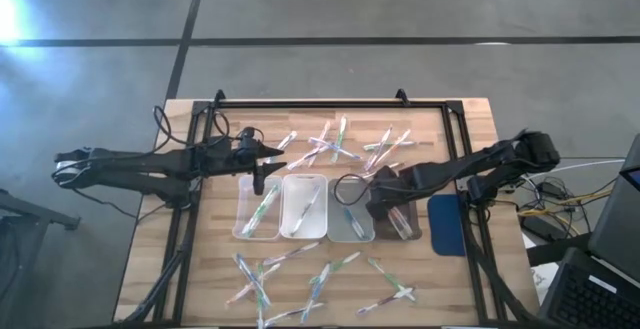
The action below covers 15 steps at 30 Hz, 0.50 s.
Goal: Pick & Place Toothbrushes
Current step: Put the orange toothbrush into the black bin
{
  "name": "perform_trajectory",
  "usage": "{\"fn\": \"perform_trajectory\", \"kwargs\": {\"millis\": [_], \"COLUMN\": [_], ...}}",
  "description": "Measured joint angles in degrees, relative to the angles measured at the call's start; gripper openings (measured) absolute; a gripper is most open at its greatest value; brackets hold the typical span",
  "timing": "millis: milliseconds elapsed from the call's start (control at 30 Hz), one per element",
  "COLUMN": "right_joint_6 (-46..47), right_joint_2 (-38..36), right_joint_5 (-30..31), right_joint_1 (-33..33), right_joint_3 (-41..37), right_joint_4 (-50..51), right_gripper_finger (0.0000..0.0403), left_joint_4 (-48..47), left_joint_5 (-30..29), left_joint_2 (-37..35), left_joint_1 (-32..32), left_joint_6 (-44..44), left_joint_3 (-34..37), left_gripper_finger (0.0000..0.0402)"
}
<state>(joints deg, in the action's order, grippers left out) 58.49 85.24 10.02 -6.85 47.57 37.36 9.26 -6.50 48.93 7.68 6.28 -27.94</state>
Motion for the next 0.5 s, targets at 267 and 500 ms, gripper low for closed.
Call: {"fn": "perform_trajectory", "kwargs": {"millis": [267,500], "right_joint_6": [0.0,0.0], "right_joint_2": [0.0,0.0], "right_joint_5": [0.0,-0.2], "right_joint_1": [0.0,0.0], "right_joint_3": [0.0,0.0], "right_joint_4": [-0.5,-0.5], "right_gripper_finger": [0.0023,0.0060], "left_joint_4": [0.0,0.0], "left_joint_5": [0.0,0.0], "left_joint_2": [0.0,0.0], "left_joint_1": [0.0,0.0], "left_joint_6": [0.0,0.0], "left_joint_3": [0.0,0.0], "left_gripper_finger": [0.0170,0.0170]}}
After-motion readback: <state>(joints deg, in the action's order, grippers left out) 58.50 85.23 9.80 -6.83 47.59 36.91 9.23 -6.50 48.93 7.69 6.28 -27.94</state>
